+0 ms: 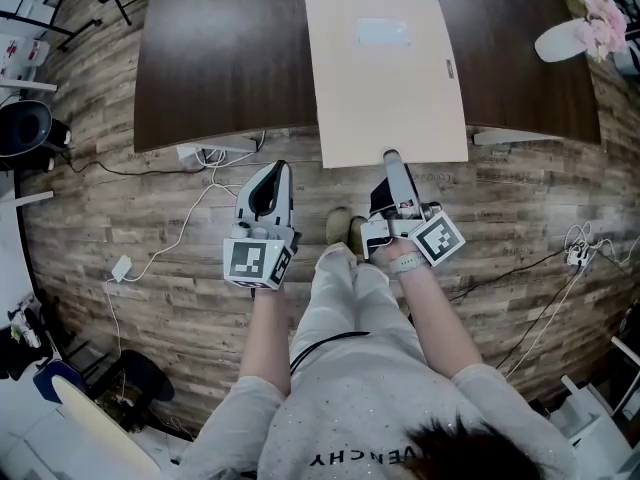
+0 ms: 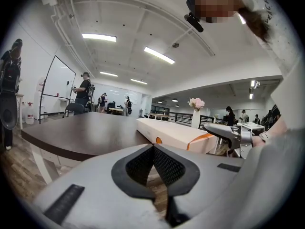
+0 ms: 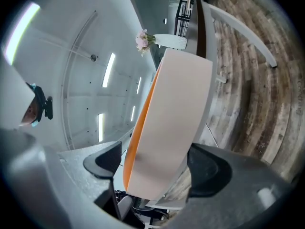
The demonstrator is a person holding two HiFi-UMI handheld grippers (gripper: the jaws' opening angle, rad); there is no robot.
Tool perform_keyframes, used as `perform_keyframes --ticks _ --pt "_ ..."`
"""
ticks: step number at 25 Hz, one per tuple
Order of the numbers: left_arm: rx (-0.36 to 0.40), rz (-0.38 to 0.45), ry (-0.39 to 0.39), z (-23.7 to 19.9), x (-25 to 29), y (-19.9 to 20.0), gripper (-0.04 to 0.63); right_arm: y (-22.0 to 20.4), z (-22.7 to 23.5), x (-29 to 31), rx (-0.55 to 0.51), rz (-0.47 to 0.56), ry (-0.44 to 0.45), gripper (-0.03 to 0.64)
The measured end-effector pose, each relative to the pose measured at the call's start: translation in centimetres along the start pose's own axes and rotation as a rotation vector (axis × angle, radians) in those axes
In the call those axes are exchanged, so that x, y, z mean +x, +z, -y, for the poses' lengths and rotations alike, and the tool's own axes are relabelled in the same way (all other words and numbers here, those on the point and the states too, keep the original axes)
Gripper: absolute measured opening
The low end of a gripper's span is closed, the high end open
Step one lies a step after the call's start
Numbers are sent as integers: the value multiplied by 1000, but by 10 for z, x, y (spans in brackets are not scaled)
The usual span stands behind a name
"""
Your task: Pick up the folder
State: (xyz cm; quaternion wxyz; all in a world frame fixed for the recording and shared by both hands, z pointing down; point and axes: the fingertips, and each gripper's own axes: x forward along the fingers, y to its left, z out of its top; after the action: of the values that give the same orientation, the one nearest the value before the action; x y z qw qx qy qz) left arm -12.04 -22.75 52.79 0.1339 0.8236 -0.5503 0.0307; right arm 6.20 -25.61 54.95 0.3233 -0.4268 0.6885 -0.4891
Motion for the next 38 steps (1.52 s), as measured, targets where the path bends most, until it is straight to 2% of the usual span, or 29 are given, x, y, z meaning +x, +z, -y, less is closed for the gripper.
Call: perform_keyframes --ticks 8,22,26,33,38 --pt "-18 -10 -13 4 2 -8 -2 9 10 13 74 59 -20 416" --pt "-28 -25 9 -1 -10 -15 -2 11 16 25 169 99 -39 402" --pt "-34 -32 10 -8 -9 -20 -2 6 24 29 189 102 -61 326" --pt "-38 -30 11 -7 -9 -18 -2 13 22 27 218 125 -43 285" --pt "-37 -21 9 -9 -9 -13 -2 20 17 28 195 128 -29 276"
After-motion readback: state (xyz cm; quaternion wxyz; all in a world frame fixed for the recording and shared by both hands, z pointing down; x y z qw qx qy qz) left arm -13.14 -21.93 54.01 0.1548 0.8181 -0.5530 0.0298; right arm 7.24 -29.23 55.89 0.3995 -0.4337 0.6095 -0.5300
